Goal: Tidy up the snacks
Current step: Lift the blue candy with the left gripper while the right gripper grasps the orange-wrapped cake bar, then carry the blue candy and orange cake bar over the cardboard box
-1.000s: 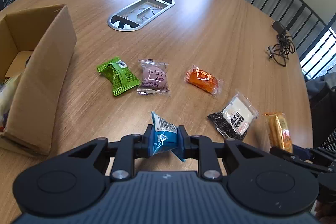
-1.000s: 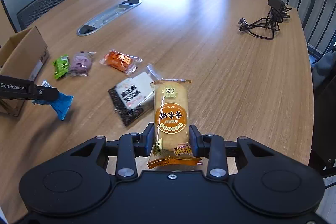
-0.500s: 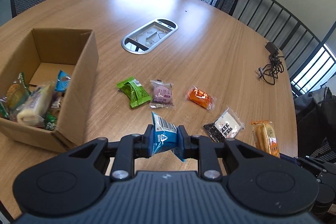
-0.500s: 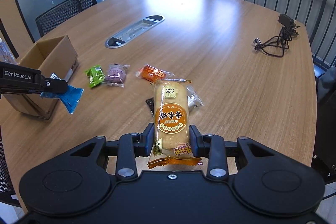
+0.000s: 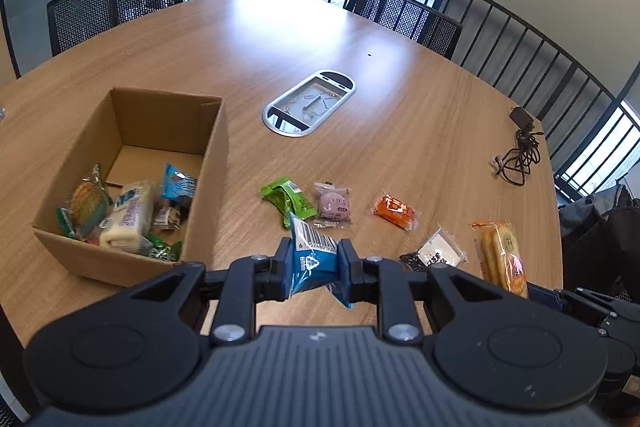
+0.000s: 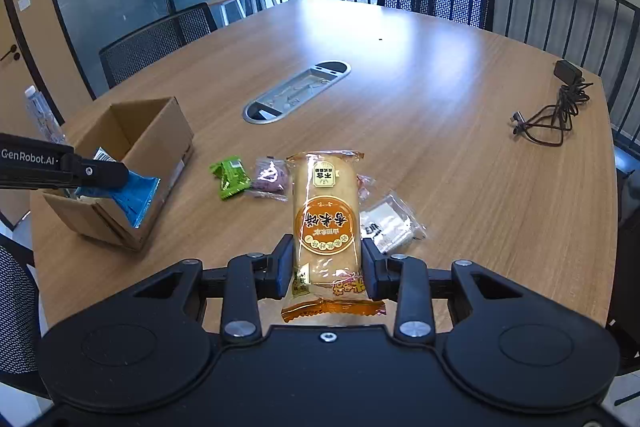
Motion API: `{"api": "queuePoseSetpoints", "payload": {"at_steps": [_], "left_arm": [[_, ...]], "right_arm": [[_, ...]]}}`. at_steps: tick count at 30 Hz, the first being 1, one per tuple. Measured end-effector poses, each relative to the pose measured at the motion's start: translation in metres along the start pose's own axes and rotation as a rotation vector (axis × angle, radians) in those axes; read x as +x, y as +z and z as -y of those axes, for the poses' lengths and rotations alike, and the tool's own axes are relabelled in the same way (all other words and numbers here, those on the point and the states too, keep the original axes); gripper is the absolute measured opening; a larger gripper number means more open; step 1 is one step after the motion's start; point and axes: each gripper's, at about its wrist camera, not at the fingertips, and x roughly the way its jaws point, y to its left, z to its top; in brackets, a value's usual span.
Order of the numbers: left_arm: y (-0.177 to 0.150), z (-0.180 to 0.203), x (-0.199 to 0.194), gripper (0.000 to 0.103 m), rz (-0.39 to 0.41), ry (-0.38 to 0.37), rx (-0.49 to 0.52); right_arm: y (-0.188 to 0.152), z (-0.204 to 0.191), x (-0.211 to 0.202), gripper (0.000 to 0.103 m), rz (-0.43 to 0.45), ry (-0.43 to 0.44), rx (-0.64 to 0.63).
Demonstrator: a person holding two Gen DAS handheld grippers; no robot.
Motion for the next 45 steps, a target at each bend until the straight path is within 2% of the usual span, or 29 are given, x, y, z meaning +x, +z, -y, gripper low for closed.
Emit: {"api": "queuePoseSetpoints", "payload": {"at_steps": [15, 25, 28, 33, 45], "left_arm": [[0.012, -0.052, -0.011, 0.022, 0.056, 0.061, -0.089], [0.038, -0.103, -0.003, 0.022, 0.094, 0.120, -0.139], [0.047, -0.116, 0.001, 0.022, 0.103, 0.132, -0.147], [0.058, -0.136, 0.008, 0.022, 0.113, 0.144, -0.160], [0.079, -0.162, 0.029, 0.022, 0.102, 0.133, -0.174]], "right_arm": [[0.022, -0.048, 0.019, 0.034, 0.011, 0.078, -0.075], [0.045, -0.091, 0.048, 0.034, 0.013, 0.159, -0.118], [0.055, -0.107, 0.056, 0.034, 0.011, 0.174, -0.172], [0.074, -0.125, 0.070, 0.034, 0.019, 0.198, -0.232], [0.103, -0.161, 0.104, 0.034, 0.001, 0.242, -0.270]]}}
